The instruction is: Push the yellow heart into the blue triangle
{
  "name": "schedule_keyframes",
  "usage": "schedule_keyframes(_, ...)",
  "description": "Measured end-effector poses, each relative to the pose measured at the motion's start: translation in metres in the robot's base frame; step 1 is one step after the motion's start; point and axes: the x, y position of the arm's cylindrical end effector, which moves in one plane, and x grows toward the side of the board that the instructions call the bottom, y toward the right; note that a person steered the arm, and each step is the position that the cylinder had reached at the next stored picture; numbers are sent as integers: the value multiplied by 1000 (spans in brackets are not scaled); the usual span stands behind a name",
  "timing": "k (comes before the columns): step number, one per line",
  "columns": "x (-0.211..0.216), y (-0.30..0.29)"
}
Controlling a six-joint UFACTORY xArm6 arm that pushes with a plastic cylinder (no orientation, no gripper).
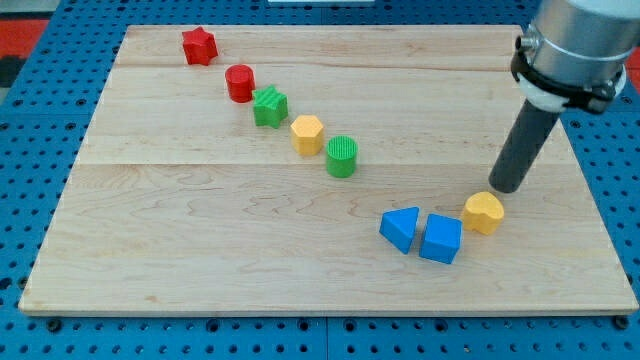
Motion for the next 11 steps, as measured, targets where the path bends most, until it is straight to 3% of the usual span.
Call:
schedule_keyframes(1, 53, 67)
schedule_keyframes(2, 109, 60)
schedule_keyframes(4, 10, -11)
schedule_keyframes(6, 48, 67)
schedule_keyframes(7, 55, 14)
schedule_keyframes(10, -24, -145)
schedule_keyframes(11, -16, -186)
